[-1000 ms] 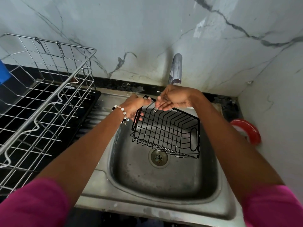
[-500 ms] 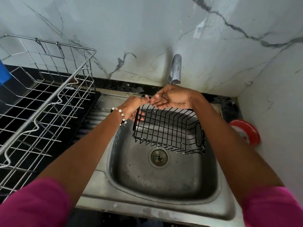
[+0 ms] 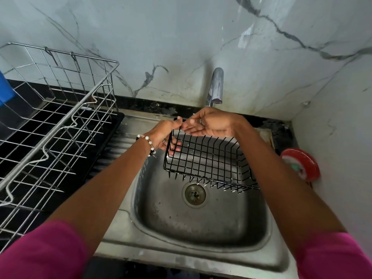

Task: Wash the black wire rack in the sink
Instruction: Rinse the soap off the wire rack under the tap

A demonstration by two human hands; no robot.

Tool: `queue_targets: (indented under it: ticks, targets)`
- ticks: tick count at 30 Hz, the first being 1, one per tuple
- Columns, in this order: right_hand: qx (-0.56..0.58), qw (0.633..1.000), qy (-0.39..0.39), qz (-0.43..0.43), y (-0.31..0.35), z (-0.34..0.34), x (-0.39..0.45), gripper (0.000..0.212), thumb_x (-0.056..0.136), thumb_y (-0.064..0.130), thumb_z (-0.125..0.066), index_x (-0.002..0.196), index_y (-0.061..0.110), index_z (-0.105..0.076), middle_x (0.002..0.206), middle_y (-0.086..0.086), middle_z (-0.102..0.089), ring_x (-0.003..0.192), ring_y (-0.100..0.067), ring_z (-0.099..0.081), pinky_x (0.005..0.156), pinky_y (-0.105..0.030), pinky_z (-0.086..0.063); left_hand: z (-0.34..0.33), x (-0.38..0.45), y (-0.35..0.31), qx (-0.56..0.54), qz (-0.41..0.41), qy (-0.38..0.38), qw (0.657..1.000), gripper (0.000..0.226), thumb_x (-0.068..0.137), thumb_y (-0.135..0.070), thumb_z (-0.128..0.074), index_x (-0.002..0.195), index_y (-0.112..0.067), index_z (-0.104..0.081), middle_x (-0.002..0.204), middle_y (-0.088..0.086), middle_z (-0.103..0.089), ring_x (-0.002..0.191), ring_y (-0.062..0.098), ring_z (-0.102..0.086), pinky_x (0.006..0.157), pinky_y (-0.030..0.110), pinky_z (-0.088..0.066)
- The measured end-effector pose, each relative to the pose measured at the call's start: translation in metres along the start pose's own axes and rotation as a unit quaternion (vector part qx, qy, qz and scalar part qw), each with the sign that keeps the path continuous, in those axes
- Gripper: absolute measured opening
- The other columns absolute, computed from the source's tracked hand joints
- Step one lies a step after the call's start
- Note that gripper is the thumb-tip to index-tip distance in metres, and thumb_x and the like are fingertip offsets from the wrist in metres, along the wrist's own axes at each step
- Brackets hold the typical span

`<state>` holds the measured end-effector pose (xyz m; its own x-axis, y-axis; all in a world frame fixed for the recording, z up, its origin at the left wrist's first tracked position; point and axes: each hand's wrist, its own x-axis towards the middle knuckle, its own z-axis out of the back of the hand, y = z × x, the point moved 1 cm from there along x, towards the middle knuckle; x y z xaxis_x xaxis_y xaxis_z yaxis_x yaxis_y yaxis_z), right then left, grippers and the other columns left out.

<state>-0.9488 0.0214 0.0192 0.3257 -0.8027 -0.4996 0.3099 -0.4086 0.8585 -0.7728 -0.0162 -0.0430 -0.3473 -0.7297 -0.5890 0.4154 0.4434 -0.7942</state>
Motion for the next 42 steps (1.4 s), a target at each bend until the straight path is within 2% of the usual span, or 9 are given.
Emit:
queue_targets:
  ticks: [6, 13, 16, 21, 27, 29, 32, 37, 42]
  targets:
    - [-0.131, 0.988, -0.020, -0.077, -0.015, 0.009, -0.002, 0.026, 0.096, -0.003, -0.043, 0.116, -0.013, -0.057, 0.125, -0.022, -0.058, 0.120, -0.029, -0.056, 0.101, -0.038, -0.046, 0.000, -0.002, 0.000, 0.017, -0.013, -0.014, 1.000, 0.049, 0.094, -0.065, -0.042, 0.116, -0.028, -0.066, 0.096, 0.022, -0.069, 0.080, 0.036, -0.072, 0.064, 0.042, -0.059]
    - [-0.099, 0.992, -0.036, -0.066, -0.021, 0.009, -0.003, 0.029, 0.099, 0.005, -0.042, 0.120, -0.009, -0.056, 0.127, -0.020, -0.058, 0.121, -0.028, -0.055, 0.099, -0.036, -0.047, -0.003, -0.005, -0.005, 0.033, -0.066, -0.088, 0.993, 0.038, 0.092, -0.060, -0.053, 0.105, -0.029, -0.072, 0.096, 0.010, -0.068, 0.074, 0.026, -0.070, 0.048, 0.025, -0.051]
    - [-0.008, 0.999, -0.037, -0.024, -0.014, 0.006, -0.001, 0.030, 0.098, 0.002, -0.041, 0.123, -0.007, -0.055, 0.126, -0.019, -0.059, 0.119, -0.027, -0.057, 0.099, -0.035, -0.048, -0.004, -0.005, -0.007, 0.066, -0.106, -0.145, 0.982, 0.042, 0.091, -0.058, -0.056, 0.106, -0.022, -0.073, 0.092, 0.003, -0.069, 0.069, 0.018, -0.069, 0.042, 0.019, -0.048]
    - [-0.120, 0.988, -0.056, -0.082, -0.024, 0.007, 0.004, 0.028, 0.098, 0.001, -0.040, 0.118, -0.009, -0.057, 0.123, -0.019, -0.061, 0.118, -0.028, -0.058, 0.097, -0.037, -0.049, 0.009, -0.004, -0.010, 0.107, -0.149, -0.205, 0.962, 0.067, 0.063, -0.082, -0.055, 0.090, -0.024, -0.076, 0.084, -0.002, -0.075, 0.077, 0.022, -0.073, 0.077, 0.045, -0.060]
    - [-0.023, 0.996, -0.075, -0.047, -0.017, 0.003, 0.013, 0.026, 0.098, 0.001, -0.042, 0.117, -0.007, -0.058, 0.119, -0.016, -0.064, 0.114, -0.025, -0.060, 0.099, -0.037, -0.048, 0.018, -0.008, -0.008, 0.095, -0.157, -0.227, 0.957, 0.063, 0.067, -0.075, -0.059, 0.099, -0.023, -0.075, 0.084, 0.000, -0.074, 0.082, 0.022, -0.072, 0.081, 0.044, -0.060]
    - [-0.079, 0.992, -0.077, -0.062, -0.020, 0.003, 0.015, 0.026, 0.097, 0.001, -0.042, 0.116, -0.009, -0.058, 0.120, -0.017, -0.063, 0.116, -0.027, -0.058, 0.100, -0.039, -0.047, 0.019, -0.008, -0.005, 0.074, -0.168, -0.225, 0.957, 0.055, 0.070, -0.071, -0.062, 0.094, -0.024, -0.076, 0.085, 0.000, -0.075, 0.080, 0.023, -0.072, 0.079, 0.046, -0.060]
    - [-0.029, 0.997, -0.055, -0.043, -0.016, 0.001, 0.014, 0.028, 0.098, 0.002, -0.043, 0.120, -0.009, -0.056, 0.121, -0.016, -0.063, 0.115, -0.025, -0.059, 0.099, -0.036, -0.048, 0.018, -0.011, -0.006, 0.053, -0.183, -0.232, 0.954, 0.045, 0.075, -0.068, -0.061, 0.090, -0.028, -0.076, 0.087, 0.000, -0.076, 0.072, 0.021, -0.074, 0.072, 0.046, -0.062]
    - [-0.088, 0.991, -0.087, -0.055, -0.022, 0.005, 0.013, 0.029, 0.097, 0.003, -0.042, 0.118, -0.015, -0.054, 0.124, -0.025, -0.059, 0.121, -0.033, -0.054, 0.104, -0.046, -0.044, 0.018, -0.008, -0.004, 0.002, -0.184, -0.240, 0.953, 0.038, 0.084, -0.056, -0.067, 0.096, -0.021, -0.077, 0.090, 0.007, -0.075, 0.082, 0.022, -0.073, 0.060, 0.033, -0.060]
    - [-0.011, 0.997, -0.076, -0.029, -0.019, 0.010, 0.011, 0.028, 0.097, 0.003, -0.044, 0.118, -0.009, -0.057, 0.116, -0.016, -0.063, 0.111, -0.024, -0.060, 0.096, -0.034, -0.049, 0.019, -0.007, -0.004, -0.034, -0.182, -0.242, 0.952, 0.032, 0.084, -0.058, -0.066, 0.089, -0.028, -0.076, 0.089, 0.001, -0.074, 0.081, 0.020, -0.072, 0.052, 0.026, -0.054]
